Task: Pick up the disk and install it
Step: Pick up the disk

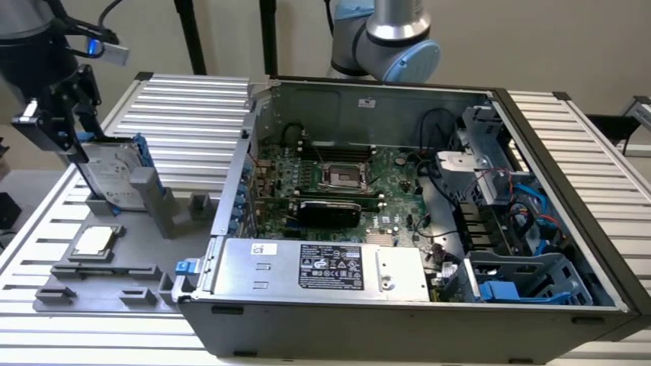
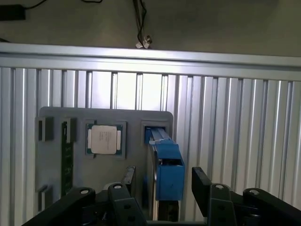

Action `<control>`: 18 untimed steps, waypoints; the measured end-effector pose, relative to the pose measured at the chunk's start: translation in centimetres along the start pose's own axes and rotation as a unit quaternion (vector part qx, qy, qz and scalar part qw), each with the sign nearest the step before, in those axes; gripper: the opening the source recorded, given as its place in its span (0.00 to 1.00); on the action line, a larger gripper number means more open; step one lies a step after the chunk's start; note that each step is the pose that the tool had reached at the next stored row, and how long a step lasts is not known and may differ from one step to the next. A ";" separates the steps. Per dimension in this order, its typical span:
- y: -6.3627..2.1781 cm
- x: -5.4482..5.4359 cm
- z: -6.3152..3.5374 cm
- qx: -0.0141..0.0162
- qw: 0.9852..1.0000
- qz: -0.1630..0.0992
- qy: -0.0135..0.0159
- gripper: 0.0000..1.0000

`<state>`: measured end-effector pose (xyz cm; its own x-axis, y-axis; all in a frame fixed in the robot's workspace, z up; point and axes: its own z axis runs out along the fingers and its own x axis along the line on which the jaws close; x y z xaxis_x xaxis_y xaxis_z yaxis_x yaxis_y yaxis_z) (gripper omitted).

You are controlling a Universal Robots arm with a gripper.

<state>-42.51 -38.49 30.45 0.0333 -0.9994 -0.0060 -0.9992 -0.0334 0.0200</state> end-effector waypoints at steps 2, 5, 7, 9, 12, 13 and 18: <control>0.04 0.0 0.37 0.000 1.000 0.000 0.000 0.60; 0.15 0.0 0.91 0.000 1.000 0.000 0.000 0.60; 0.23 0.0 1.28 0.000 1.000 0.000 0.000 0.60; 0.27 0.0 1.64 0.000 1.000 0.000 0.001 0.60; 0.28 -0.1 1.87 0.000 1.000 0.000 0.002 0.60; 0.28 -0.1 1.89 0.000 1.000 0.000 0.002 0.60; 0.39 -0.1 1.97 0.000 1.000 0.000 0.002 0.60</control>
<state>-42.94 -38.35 28.49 0.0333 -0.9994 -0.0014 -0.9992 -0.0333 0.0201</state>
